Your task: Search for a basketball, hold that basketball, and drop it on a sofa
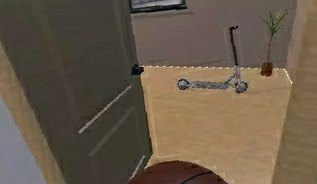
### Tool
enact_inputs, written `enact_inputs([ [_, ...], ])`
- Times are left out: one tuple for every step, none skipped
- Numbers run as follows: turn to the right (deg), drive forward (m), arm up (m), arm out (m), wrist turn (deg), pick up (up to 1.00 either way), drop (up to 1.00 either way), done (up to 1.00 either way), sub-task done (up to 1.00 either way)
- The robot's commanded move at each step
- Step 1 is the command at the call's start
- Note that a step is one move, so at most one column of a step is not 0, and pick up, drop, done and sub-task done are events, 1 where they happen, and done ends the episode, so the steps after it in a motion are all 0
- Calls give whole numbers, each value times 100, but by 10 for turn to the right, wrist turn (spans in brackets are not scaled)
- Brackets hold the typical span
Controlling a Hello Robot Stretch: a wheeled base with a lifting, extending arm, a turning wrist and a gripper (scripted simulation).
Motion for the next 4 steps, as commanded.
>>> enact_inputs([
  [0,80,0,0,0,0,0,0,0],
  [210,0,0,0,0,0,0,0,0],
  [0,75,0,0,0,0,0,0,0],
  [-420,0,0,0,0,0,0,0,0],
])
